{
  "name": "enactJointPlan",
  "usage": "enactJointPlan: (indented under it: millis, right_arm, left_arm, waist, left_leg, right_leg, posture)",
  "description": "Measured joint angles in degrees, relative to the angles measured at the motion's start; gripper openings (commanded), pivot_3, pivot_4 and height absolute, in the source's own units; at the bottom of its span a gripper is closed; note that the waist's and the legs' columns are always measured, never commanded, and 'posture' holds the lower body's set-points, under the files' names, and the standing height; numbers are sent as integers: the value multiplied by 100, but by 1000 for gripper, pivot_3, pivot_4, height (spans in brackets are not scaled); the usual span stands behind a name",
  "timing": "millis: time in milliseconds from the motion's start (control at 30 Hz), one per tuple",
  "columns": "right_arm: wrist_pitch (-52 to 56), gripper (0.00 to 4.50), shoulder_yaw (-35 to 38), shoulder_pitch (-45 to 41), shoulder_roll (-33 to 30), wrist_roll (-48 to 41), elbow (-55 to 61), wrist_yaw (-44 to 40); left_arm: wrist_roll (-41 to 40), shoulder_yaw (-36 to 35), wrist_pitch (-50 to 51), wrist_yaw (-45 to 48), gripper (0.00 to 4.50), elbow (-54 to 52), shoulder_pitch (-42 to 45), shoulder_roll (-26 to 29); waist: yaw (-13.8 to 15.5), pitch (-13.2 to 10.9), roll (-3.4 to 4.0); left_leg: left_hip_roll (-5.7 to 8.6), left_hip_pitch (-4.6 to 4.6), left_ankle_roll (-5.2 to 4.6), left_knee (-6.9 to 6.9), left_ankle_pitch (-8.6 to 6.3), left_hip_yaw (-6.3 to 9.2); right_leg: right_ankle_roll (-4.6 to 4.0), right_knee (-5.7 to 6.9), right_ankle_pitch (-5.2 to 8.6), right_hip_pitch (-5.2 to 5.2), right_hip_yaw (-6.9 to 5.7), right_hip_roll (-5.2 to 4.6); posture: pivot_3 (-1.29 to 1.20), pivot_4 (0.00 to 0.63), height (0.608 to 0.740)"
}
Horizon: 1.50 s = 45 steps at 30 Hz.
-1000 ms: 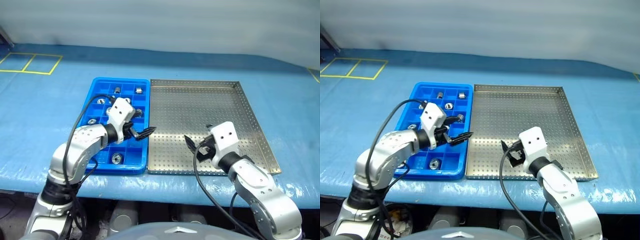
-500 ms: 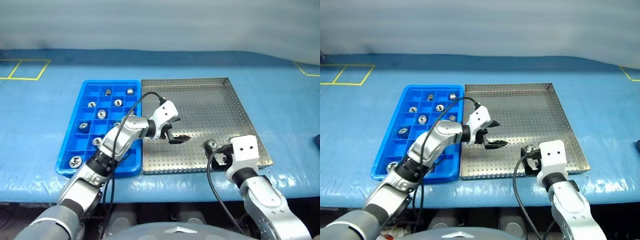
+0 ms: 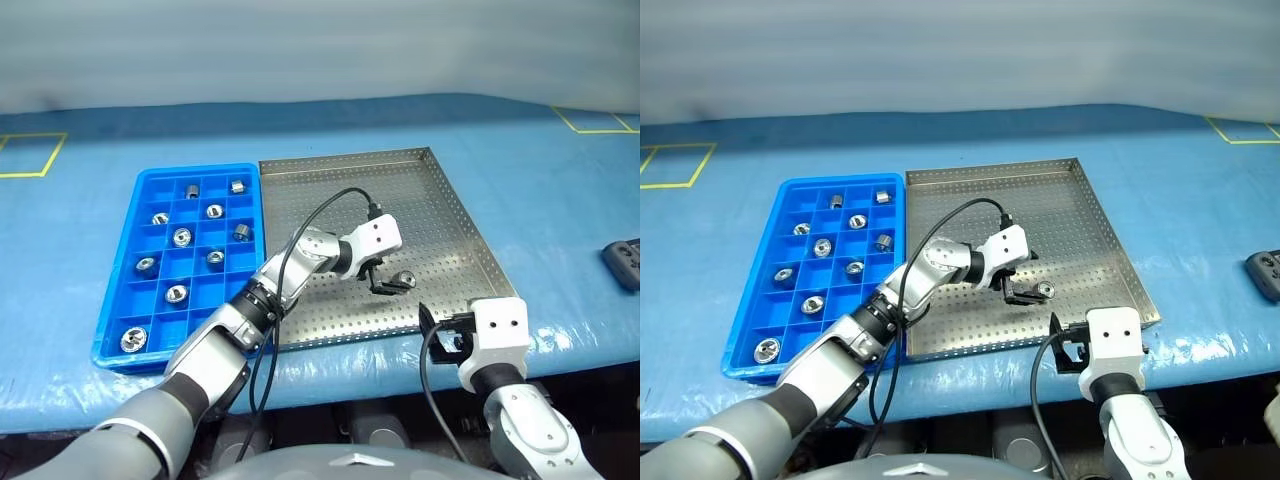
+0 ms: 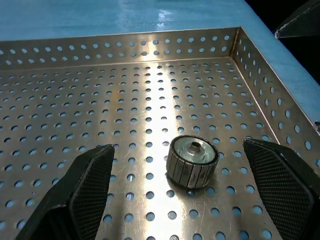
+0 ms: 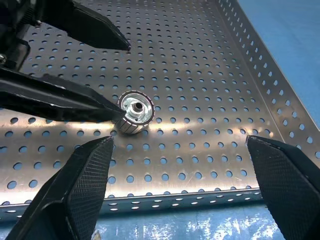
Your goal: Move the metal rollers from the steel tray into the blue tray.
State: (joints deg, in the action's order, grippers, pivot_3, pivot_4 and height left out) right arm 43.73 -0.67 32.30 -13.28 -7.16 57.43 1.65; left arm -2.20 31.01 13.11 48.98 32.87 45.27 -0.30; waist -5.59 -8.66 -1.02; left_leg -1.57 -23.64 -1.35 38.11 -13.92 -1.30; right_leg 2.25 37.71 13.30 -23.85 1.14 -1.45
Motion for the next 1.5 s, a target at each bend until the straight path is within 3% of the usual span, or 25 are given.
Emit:
enactJointPlan:
  millis: [267, 367, 600, 833, 1033, 1267, 1500]
  right_arm:
    - [-72, 4500, -302, -63, 23, 17, 0, 136]
    - [-69, 4500, -382, -150, 24, 30, 0, 173]
    - [13, 4500, -449, -274, 23, 31, 0, 203]
    - [118, 4500, -448, -430, -42, 28, 0, 164]
    - [408, 4500, -497, -893, -221, -7, 0, -96]
    - [691, 4500, -813, -1919, -509, -51, -276, -607]
    - [711, 4500, -1233, -2884, -743, -100, -849, -1173]
  left_arm:
    - [497, -5, -690, -166, 4478, 1089, 148, -520]
    - [672, -7, -850, -336, 3914, 1442, 196, -635]
    - [853, -69, -1037, -609, 1699, 1746, 202, -658]
    - [828, -154, -960, -519, 1712, 1608, 116, -653]
    - [532, -723, -506, -590, 1712, 208, -115, -550]
    - [114, -1431, 484, -621, 1712, -2191, -630, 431]
    - [-60, -1938, 1338, -697, 1712, -3596, -1165, 1472]
  waist:
    - [-97, -1, -1]
    - [-147, -1, -1]
    - [-199, 0, -2]
    - [-190, 0, -2]
    - [-114, -1, -2]
    - [41, 1, 1]
    - [410, -1, 0]
  left_leg:
    - [-1, -2, -2, 0, -1, 0]
    - [0, -1, -3, 0, -2, 0]
    - [-5, -1, -3, 0, -2, 0]
    - [-6, -1, -3, -2, -2, 0]
    - [-12, 1, -3, -1, -2, -2]
    - [-10, 9, -2, -5, -1, -1]
    - [-5, 3, -3, -4, -1, 3]
  right_leg:
    - [5, -2, 0, -1, 2, -3]
    - [8, -1, 0, -1, 3, -3]
    - [14, -1, -4, 0, 4, -5]
    - [24, 0, -9, -1, 5, -6]
    - [36, 1, -17, 0, 9, -5]
    - [44, 9, -23, 0, 12, 5]
    - [47, 4, -25, 0, 7, -5]
  posture:
    - [-270, 150, 740]
    - [-268, 150, 740]
    - [-260, 150, 740]
    - [-203, 150, 740]
    - [-115, 150, 740]
    - [-11, 150, 740]
    - [101, 150, 740]
